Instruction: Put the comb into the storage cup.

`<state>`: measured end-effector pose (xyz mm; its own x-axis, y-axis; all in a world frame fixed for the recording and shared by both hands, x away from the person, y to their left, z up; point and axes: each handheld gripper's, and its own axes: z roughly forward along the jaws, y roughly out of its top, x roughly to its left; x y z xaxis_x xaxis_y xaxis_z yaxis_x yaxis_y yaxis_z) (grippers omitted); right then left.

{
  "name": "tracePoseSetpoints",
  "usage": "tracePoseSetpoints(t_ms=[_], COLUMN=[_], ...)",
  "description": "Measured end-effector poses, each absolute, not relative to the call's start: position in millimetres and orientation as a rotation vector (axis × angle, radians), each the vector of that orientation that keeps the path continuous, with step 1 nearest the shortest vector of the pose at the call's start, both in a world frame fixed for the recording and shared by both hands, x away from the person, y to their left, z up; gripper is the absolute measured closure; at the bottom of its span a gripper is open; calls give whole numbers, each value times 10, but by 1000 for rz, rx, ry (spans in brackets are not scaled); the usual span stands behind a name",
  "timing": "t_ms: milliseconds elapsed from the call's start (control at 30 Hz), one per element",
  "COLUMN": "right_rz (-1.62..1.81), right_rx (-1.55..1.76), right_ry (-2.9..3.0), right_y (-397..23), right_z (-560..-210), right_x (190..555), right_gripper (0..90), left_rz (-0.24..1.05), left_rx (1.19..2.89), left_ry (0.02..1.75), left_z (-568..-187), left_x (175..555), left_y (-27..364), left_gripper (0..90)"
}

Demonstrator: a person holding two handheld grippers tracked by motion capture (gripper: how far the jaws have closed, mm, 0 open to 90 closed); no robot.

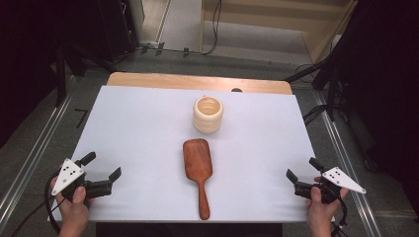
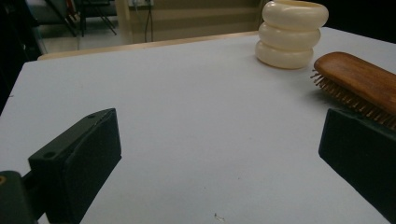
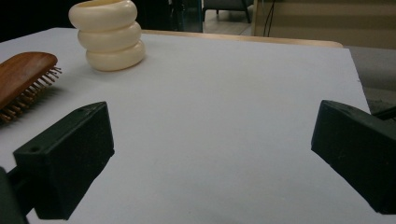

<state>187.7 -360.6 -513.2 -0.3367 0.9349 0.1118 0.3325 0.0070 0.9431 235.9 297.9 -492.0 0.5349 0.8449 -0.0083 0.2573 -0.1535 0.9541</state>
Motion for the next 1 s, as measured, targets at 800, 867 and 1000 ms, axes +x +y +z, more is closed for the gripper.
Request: tracePoseSetpoints(t_ms=[800,867,1000], right_rz=[1379,1388,1400], right_rx=[1133,1121,1086], right_ry=[1840,1852,1883], right_y=[-3112,-3056,-2940], right_z=[-4727,-4705,-4653], right_x=[1844,1843,1840], right_gripper=[0,0,0], left_rz=[672,673,676], left_rx=[1681,1683,1686], left_ry=[940,938,933], left_z=[-4925,-4926,-4928], left_x=[2349,2350,2350], left_y=[2991,2985,2978], left_gripper=[0,0,0])
